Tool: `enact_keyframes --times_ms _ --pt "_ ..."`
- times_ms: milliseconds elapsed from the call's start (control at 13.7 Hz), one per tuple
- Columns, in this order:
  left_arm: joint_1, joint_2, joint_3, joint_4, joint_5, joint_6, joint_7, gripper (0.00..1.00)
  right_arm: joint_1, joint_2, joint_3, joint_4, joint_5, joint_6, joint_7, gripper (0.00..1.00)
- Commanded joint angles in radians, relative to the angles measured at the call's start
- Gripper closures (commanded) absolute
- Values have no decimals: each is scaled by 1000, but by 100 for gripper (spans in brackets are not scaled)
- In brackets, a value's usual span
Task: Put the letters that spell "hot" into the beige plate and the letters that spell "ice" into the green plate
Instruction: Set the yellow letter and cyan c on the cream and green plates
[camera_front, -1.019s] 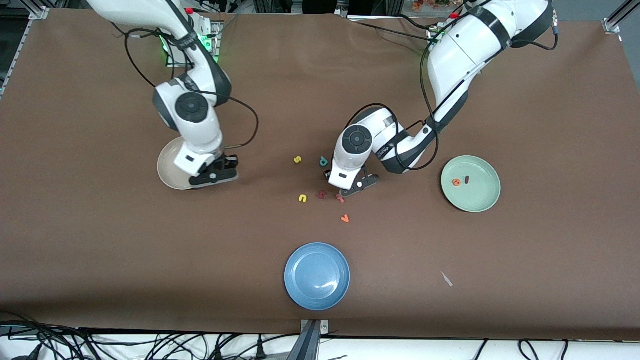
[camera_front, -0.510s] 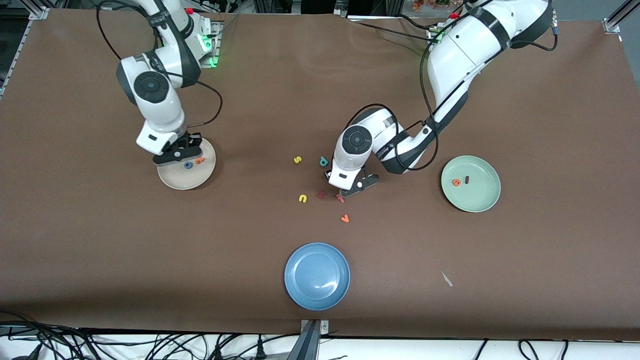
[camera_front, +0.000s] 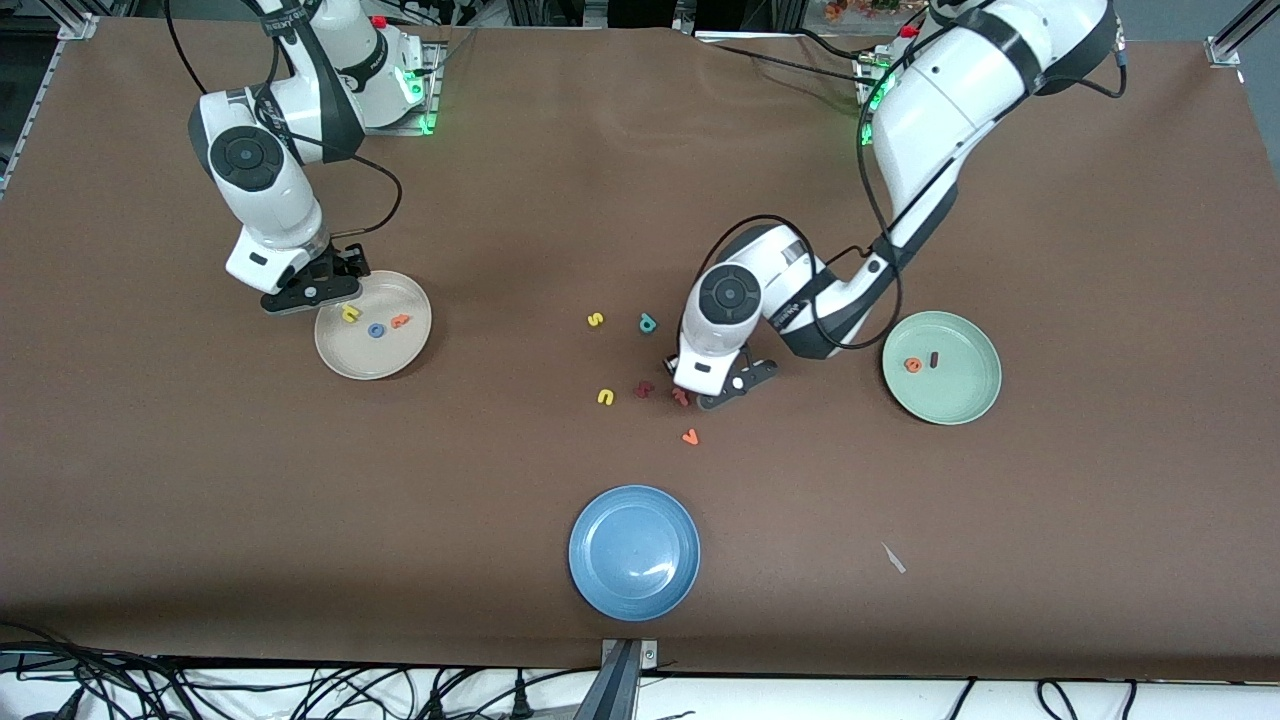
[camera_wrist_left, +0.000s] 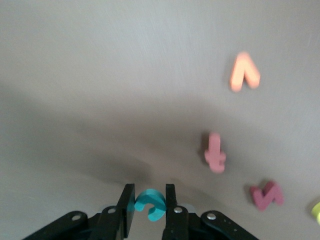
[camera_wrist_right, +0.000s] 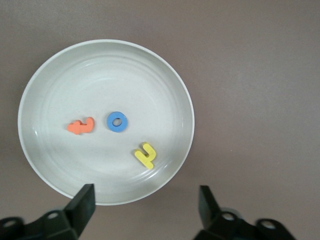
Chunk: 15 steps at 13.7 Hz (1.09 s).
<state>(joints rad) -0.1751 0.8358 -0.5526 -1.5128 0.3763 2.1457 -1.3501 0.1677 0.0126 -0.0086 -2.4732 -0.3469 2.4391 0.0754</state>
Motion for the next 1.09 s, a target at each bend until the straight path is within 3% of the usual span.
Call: enact_keyframes --times_ms 0,218,510,801,1019 --pt "46 -64 -4 39 -13 -123 49 90 -5 -43 4 -13 46 2 -25 0" --pt "146 -135 -4 37 -14 -286 213 90 -5 -49 7 63 84 -92 -22 0" --pt "311 -187 -6 25 -17 -467 567 90 -4 24 53 363 178 -367 -22 0" --pt "477 -184 -4 -30 -14 -495 872 90 -4 133 62 687 213 -642 -28 0" --pt "589 -141 -1 -82 -2 -483 1011 89 4 153 70 764 213 -681 -45 0"
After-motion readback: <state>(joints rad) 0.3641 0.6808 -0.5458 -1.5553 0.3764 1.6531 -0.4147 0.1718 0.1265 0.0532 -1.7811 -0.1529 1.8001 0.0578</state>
